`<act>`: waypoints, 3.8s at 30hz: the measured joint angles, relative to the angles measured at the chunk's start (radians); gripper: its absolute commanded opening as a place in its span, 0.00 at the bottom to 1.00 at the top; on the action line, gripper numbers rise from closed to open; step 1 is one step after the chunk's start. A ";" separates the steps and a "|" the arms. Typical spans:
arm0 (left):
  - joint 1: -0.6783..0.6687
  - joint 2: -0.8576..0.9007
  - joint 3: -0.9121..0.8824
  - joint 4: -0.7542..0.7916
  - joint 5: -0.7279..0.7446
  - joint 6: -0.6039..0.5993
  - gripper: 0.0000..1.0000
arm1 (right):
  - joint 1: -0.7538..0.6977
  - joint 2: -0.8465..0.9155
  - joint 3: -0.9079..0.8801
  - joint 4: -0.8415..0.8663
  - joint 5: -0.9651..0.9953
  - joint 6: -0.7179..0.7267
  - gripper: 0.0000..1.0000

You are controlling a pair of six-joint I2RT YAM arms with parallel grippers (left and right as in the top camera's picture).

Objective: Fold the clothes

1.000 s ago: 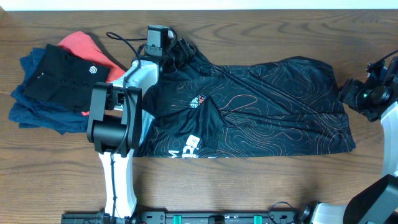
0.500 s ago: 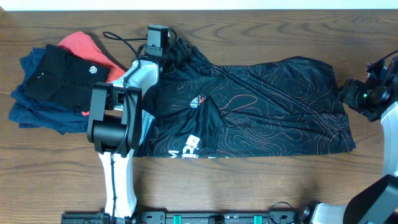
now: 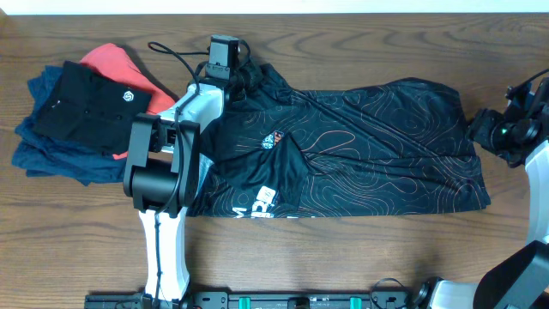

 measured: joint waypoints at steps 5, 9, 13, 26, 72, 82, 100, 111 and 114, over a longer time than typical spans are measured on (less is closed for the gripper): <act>0.005 -0.013 -0.002 -0.156 0.043 0.128 0.06 | 0.000 0.003 0.000 0.064 0.000 0.000 0.67; 0.009 -0.080 -0.010 -0.334 0.055 0.249 0.06 | 0.010 0.038 0.000 0.156 -0.006 -0.008 0.72; 0.009 -0.202 -0.010 -0.474 0.052 0.326 0.06 | 0.048 0.121 0.000 0.282 -0.028 -0.035 0.77; 0.009 -0.251 -0.006 -0.578 0.050 0.378 0.06 | 0.118 0.505 0.000 0.844 -0.023 -0.070 0.79; 0.008 -0.366 -0.006 -0.748 0.040 0.420 0.06 | 0.087 0.283 0.008 0.554 0.078 0.015 0.01; 0.008 -0.395 -0.006 -1.055 0.060 0.423 0.06 | 0.073 0.146 0.010 0.135 0.227 0.011 0.01; 0.008 -0.395 -0.007 -1.369 0.079 0.471 0.06 | 0.063 0.137 0.008 -0.157 0.399 0.014 0.01; 0.007 -0.395 -0.007 -1.388 0.080 0.473 0.06 | 0.063 0.137 0.008 -0.164 0.425 0.016 0.01; 0.005 -0.395 -0.019 -1.390 0.080 0.473 0.06 | 0.063 0.137 0.008 -0.174 0.433 0.017 0.01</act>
